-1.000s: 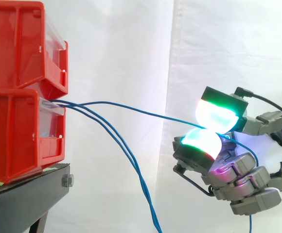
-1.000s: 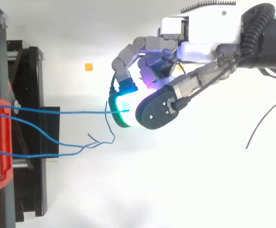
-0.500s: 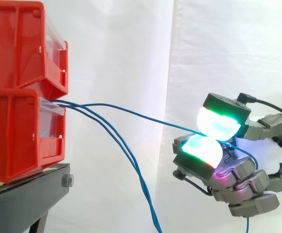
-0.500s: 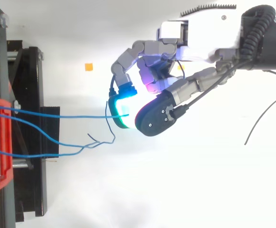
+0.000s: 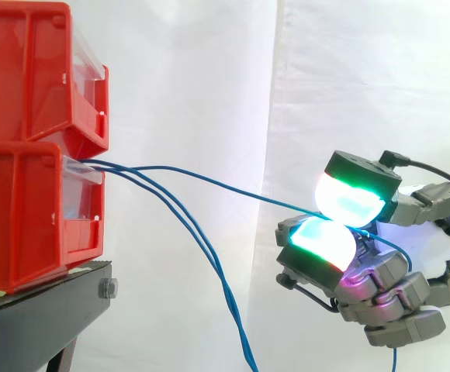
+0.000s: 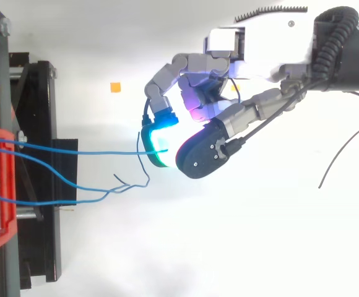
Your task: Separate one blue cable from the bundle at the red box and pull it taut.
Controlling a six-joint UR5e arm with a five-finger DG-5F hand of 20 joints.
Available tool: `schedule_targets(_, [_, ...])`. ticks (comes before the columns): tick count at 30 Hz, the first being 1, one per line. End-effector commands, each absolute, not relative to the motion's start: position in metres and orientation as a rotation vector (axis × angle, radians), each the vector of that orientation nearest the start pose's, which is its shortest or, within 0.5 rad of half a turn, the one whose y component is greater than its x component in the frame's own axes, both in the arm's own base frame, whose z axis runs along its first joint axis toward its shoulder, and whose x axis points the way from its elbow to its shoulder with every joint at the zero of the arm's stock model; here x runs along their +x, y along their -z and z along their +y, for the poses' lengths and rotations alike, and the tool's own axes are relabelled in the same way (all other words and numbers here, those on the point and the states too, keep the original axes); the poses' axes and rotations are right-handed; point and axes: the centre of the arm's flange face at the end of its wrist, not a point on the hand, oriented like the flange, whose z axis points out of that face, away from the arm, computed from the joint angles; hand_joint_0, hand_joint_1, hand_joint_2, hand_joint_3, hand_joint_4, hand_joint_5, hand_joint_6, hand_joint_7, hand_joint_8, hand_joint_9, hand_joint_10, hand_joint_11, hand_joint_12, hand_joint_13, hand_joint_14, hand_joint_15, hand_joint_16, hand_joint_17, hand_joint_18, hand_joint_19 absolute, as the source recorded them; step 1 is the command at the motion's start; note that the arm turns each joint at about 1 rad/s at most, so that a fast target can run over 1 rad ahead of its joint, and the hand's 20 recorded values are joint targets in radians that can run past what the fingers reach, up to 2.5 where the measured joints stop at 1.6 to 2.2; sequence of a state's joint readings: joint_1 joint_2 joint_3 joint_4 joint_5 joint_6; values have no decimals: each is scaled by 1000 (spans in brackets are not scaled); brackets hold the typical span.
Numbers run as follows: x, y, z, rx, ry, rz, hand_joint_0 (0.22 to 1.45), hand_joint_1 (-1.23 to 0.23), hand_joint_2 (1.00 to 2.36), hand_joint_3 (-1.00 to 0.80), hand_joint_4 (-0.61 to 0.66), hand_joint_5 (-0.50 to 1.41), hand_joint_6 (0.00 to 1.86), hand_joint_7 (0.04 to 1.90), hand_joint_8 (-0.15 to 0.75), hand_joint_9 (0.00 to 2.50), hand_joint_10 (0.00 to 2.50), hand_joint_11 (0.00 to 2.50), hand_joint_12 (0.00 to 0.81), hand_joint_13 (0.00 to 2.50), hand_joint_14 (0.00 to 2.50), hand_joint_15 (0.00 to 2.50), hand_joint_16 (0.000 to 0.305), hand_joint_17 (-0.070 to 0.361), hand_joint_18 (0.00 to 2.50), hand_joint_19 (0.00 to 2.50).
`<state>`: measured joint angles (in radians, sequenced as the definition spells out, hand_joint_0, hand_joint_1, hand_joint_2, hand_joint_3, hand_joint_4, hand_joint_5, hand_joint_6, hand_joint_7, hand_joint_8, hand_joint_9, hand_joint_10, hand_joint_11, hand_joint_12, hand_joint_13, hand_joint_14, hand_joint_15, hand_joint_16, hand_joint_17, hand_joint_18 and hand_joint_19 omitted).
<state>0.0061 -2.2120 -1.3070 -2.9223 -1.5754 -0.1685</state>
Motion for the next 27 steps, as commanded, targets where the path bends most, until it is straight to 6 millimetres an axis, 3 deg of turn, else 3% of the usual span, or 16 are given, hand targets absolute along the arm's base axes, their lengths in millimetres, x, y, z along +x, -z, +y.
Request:
schedule_targets(1, [702, -244, -129, 1183, -1022, 1416, 837, -771, 1000, -495, -371, -199, 931, 1379, 304, 465, 2500, 1420, 351, 621, 2500, 1335, 36, 80, 1049, 1696])
schedule_targets(27, [702, -244, -129, 1183, -1022, 1416, 831, -779, 1001, -488, -353, -199, 930, 1380, 302, 478, 2500, 1413, 349, 629, 2500, 1347, 36, 80, 1050, 1692])
